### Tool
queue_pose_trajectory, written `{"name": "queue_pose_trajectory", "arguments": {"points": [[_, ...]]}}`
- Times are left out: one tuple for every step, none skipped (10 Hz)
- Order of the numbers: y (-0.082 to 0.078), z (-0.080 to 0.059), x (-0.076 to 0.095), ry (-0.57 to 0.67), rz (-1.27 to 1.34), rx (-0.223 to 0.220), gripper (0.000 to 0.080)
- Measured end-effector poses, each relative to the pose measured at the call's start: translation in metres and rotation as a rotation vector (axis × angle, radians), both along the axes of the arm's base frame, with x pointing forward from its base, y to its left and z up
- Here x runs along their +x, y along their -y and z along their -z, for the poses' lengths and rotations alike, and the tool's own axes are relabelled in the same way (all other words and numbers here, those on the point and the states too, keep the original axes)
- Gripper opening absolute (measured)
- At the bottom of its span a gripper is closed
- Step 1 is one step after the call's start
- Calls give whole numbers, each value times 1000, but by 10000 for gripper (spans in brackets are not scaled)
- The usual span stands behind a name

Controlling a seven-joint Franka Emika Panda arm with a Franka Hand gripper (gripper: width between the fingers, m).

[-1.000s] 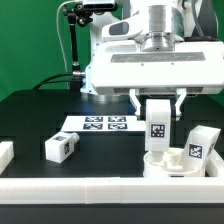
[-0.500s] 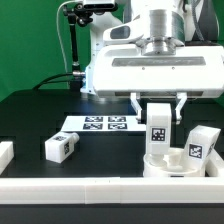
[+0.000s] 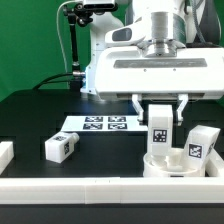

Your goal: Assemble stool

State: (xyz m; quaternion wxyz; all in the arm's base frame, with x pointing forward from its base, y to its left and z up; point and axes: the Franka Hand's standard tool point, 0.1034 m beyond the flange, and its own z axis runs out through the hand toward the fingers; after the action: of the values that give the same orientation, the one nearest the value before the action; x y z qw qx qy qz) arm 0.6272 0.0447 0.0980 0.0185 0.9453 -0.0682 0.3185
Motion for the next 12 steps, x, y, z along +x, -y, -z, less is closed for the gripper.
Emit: {"name": "queue_pose_trajectory", "arguments": {"points": [[1, 0, 0, -1, 1, 0, 338], [1, 0, 0, -2, -1, -1, 338], [0, 0, 0, -2, -2, -1, 338], [1, 0, 0, -2, -2, -2, 338], [3, -1, -1, -3, 3, -1, 338], [1, -1, -4, -4, 14, 6, 338], [-1, -2, -5, -5, 15, 8, 338], [-1, -3, -5, -4, 12, 5, 338], [-1, -3, -5, -5, 12, 5, 338], [-2, -2, -6, -7, 11, 5, 338], [-3, 1, -8, -12, 9, 4, 338], [-2, 3, -8, -15, 10, 2, 338]]}}
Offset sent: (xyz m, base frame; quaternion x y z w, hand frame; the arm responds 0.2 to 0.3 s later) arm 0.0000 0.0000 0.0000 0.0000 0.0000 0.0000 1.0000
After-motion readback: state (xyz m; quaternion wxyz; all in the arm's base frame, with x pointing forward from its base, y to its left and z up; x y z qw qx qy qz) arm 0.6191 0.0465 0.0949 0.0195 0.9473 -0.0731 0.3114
